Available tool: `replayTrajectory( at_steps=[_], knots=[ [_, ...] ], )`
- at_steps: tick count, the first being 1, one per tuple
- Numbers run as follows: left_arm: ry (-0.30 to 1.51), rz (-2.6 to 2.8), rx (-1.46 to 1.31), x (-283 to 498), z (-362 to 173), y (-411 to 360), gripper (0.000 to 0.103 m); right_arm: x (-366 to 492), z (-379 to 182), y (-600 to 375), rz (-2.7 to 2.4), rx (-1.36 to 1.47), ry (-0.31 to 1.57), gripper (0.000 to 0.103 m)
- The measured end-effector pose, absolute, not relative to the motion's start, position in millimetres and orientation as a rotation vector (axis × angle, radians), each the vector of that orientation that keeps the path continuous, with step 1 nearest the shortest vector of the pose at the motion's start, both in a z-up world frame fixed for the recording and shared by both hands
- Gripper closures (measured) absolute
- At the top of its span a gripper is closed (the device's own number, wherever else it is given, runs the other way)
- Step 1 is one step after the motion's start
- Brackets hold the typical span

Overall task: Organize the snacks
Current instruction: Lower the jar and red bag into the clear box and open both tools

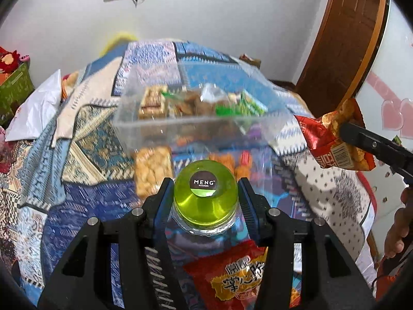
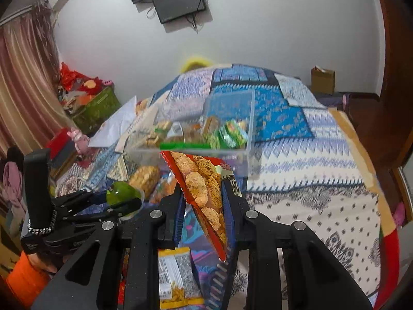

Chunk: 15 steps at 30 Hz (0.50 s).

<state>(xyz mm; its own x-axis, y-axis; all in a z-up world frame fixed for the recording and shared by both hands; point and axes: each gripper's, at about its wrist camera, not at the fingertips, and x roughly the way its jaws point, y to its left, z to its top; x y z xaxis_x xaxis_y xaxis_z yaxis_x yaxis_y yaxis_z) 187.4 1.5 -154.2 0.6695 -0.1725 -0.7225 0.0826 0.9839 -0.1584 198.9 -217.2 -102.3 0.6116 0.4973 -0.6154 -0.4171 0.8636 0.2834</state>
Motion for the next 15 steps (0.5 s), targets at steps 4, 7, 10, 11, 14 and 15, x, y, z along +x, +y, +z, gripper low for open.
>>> replayTrajectory(
  at_steps=[4,7,10,11,14,15],
  knots=[
    [0.790,-0.126,-0.122,195.4,-139.5,10.5,0.053,206.5,-89.2,-214.8,0.526,0.114,0.706,0.079],
    [0.764,-0.111,-0.126,203.8,-130.2,17.7,0.053,213.7,-82.6,-211.8,0.525,0.115,0.683,0.079],
    [0.743,-0.100,-0.130,214.8,-122.8,24.3,0.053,223.1,-79.2,-209.3,0.530,0.124,0.670,0.079],
    [0.736,-0.098,-0.131,219.4,-121.2,26.7,0.053,226.1,-78.9,-208.1,0.531,0.126,0.668,0.079],
    [0.736,-0.089,-0.131,232.9,-122.8,31.1,0.053,235.2,-79.2,-203.5,0.537,0.133,0.665,0.079],
    [0.739,-0.086,-0.129,237.6,-124.4,31.9,0.053,237.7,-79.6,-201.5,0.541,0.135,0.666,0.079]
  ],
)
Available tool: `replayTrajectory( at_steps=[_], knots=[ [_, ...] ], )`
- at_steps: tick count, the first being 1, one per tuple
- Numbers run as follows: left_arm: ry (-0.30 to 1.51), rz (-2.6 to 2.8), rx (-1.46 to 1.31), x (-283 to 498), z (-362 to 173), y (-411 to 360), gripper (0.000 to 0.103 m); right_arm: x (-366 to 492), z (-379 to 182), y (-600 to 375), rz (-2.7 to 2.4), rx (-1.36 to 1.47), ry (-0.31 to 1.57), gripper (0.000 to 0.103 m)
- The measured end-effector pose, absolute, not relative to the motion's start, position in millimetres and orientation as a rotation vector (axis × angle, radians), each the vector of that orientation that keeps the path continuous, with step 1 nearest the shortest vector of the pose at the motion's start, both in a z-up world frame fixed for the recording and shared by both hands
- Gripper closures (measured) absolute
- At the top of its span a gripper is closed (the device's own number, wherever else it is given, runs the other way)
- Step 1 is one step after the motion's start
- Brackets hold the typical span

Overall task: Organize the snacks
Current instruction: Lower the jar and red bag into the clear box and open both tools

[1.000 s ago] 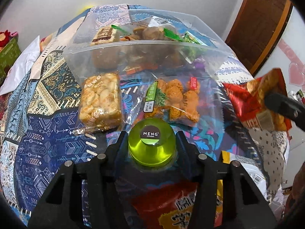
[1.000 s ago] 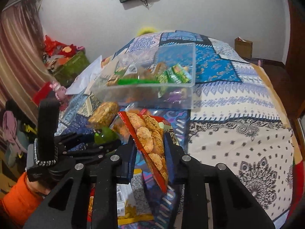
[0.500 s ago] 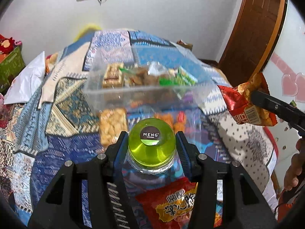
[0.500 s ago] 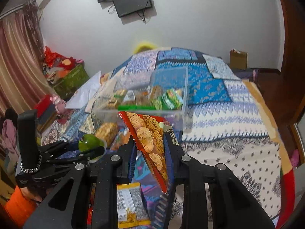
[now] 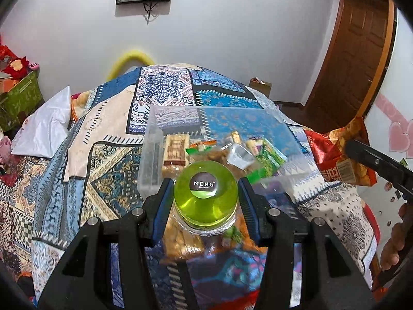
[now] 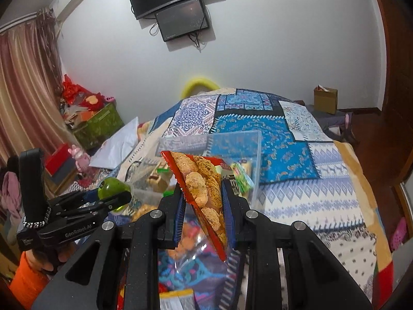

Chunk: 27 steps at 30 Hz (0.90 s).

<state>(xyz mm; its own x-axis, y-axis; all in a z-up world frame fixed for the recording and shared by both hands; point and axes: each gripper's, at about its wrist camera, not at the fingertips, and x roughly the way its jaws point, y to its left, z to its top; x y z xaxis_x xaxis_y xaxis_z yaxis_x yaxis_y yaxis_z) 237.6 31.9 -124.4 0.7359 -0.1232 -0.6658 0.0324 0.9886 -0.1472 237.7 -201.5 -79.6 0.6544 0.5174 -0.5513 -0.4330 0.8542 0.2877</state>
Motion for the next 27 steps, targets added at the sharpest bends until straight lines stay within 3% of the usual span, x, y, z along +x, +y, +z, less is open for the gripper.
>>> replayTrajectory(
  at_steps=[27],
  knots=[
    [0.799,-0.044,-0.069,327.7,-170.7,28.1,0.053,335.8,-119.6,-130.8,0.496,-0.029,0.761,0.078]
  ],
)
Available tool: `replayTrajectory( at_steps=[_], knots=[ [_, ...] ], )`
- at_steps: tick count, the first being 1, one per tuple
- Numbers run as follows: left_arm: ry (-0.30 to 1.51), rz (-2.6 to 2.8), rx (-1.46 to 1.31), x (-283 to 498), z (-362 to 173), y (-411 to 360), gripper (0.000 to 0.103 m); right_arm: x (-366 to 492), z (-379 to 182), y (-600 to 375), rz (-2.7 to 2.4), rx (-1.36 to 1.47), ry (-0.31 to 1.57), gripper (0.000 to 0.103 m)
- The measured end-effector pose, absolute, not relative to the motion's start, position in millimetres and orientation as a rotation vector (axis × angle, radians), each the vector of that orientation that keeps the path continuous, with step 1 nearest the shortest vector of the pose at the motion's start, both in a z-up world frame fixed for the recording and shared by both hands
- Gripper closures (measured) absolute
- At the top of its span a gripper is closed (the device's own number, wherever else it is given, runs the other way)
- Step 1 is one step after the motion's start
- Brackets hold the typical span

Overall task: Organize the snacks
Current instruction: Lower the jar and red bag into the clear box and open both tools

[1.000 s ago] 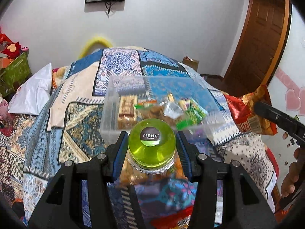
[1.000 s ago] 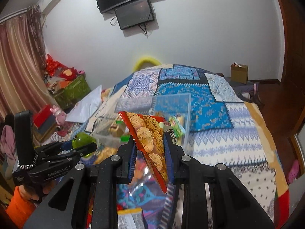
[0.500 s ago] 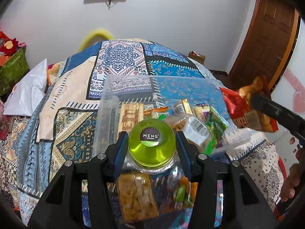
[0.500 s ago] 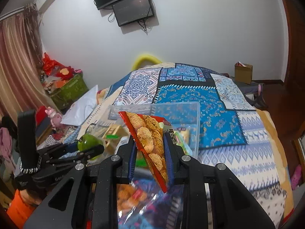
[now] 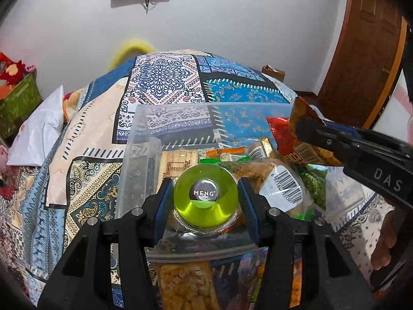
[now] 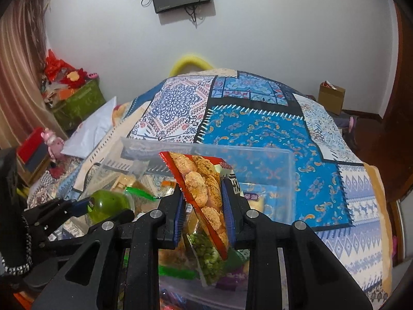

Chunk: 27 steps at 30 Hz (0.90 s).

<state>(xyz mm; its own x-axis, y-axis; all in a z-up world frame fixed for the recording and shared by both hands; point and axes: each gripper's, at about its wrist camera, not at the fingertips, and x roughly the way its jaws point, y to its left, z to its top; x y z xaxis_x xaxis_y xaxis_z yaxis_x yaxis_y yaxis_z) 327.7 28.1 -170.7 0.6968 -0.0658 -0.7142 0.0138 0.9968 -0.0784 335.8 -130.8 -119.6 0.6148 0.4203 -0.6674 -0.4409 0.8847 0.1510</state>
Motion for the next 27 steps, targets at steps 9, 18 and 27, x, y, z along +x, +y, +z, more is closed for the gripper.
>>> replayTrajectory(
  at_steps=[9,18,27],
  knots=[
    [0.814,-0.013,-0.098,316.1,-162.4,36.8,0.044,330.6,-125.8,-126.6,0.555,0.006,0.841,0.053],
    [0.771,-0.021,-0.078,276.5,-129.7,34.6,0.036,297.0,-102.8,-143.6,0.557,0.007,0.809,0.041],
    [0.761,-0.044,-0.042,218.6,-114.3,23.3,0.031,250.0,-95.8,-166.6,0.558,-0.016,0.798,0.040]
  ],
)
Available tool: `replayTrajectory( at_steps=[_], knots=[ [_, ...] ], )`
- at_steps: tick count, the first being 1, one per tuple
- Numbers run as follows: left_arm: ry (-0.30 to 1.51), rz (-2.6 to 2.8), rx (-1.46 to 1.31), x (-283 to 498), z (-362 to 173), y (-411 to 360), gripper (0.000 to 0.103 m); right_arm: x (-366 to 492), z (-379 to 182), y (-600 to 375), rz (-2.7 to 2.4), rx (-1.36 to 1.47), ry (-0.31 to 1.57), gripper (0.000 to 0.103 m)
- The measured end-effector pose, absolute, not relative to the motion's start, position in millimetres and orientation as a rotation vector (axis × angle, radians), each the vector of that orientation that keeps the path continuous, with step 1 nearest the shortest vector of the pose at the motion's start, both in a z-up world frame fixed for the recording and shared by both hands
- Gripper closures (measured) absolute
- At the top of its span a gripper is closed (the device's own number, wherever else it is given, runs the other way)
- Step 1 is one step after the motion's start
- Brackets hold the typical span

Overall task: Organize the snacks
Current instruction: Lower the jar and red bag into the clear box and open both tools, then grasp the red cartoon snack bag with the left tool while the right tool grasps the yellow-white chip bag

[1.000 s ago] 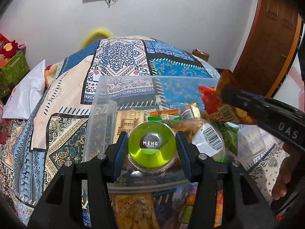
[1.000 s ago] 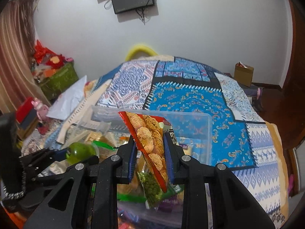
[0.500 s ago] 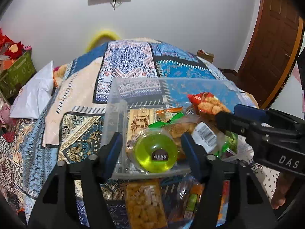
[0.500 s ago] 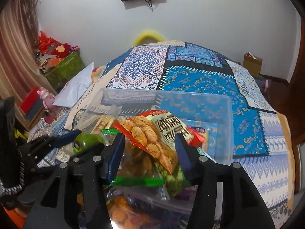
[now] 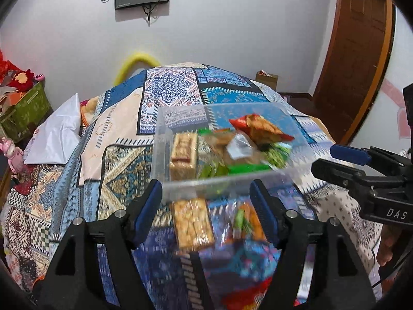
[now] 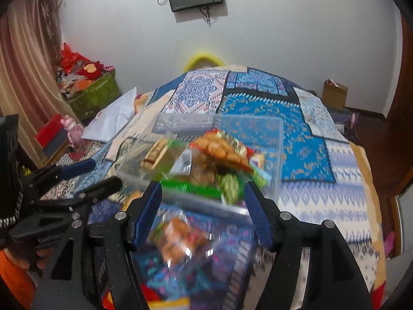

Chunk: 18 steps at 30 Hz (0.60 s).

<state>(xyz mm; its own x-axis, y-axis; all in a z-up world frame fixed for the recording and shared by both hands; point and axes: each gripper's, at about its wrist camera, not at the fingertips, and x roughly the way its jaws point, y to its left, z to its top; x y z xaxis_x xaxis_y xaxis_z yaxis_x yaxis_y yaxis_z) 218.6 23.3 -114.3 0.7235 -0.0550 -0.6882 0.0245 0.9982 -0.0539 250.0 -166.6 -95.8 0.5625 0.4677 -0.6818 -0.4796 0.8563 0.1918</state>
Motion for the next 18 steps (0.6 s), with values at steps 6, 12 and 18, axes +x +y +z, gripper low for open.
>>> replayTrajectory(
  at_steps=[6,12,18],
  knots=[
    [0.782,-0.061,-0.036,183.0,-120.0,11.7,0.030,212.3,-109.6,-179.7,0.565,-0.019,0.830,0.040],
    [0.825,-0.081,-0.037,154.3,-136.2,2.0,0.030,180.4,-138.9,-183.0,0.583,-0.009,0.905,0.040],
    [0.892,-0.090,-0.061,135.2,-159.1,-4.1,0.030,165.2,-173.5,-179.6,0.602,-0.019,1.007,0.040]
  ],
)
